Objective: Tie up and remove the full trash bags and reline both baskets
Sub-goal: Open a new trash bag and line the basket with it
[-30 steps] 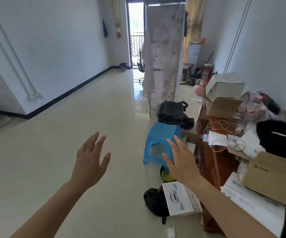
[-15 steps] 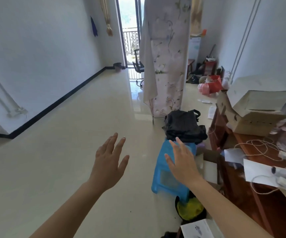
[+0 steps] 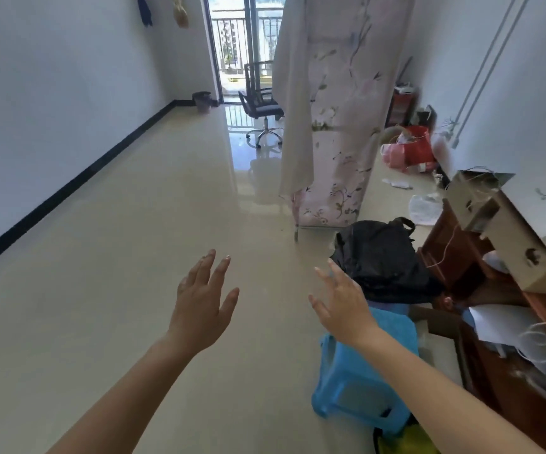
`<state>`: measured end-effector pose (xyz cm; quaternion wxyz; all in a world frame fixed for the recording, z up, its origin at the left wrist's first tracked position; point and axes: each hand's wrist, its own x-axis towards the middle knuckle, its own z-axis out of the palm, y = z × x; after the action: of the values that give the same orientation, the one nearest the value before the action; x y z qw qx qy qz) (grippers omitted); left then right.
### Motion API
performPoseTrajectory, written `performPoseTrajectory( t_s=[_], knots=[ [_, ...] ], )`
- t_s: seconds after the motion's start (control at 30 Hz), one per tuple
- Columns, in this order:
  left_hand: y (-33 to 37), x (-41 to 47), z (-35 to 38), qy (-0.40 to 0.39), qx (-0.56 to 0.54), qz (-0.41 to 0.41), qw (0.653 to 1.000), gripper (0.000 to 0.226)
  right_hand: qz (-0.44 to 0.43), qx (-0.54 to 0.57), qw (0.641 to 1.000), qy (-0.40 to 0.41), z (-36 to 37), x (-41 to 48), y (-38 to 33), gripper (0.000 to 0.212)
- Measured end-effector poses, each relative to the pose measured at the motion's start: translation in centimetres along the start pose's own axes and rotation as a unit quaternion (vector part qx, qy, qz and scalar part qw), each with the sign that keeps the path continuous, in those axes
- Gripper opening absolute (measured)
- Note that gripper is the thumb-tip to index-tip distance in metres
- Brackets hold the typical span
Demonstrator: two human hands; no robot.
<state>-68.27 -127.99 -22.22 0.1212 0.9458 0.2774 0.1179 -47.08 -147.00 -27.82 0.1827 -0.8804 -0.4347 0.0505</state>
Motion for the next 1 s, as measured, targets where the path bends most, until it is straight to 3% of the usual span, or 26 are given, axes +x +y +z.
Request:
performPoseTrajectory(
  t_s=[0.23, 0.67, 0.83, 1.0],
  knots=[
    [-1.3, 20.6, 1.9, -0.073, 0.006, 0.123, 0.99, 0.07, 0.16, 0.019, 0.985, 0.066, -1.5, 9.9, 4.3, 0.06],
    [13.6, 47.7, 16.7, -0.217, 0.011, 0.313, 0.925, 0.067, 0.413, 0.046, 0.909, 0.02, -0.6, 23.4, 24.2, 0.063],
    [18.0, 56.4, 19.7, -0.245, 0.003, 0.368, 0.897, 0.066, 0.488, 0.091, 0.868, 0.022, -1.9, 27.3, 28.8, 0.063],
    [22.2, 64.0, 27.8, -0.311, 0.033, 0.415, 0.854, 0.065, 0.561, 0.103, 0.821, 0.013, -0.4, 29.0, 33.1, 0.064]
  ],
)
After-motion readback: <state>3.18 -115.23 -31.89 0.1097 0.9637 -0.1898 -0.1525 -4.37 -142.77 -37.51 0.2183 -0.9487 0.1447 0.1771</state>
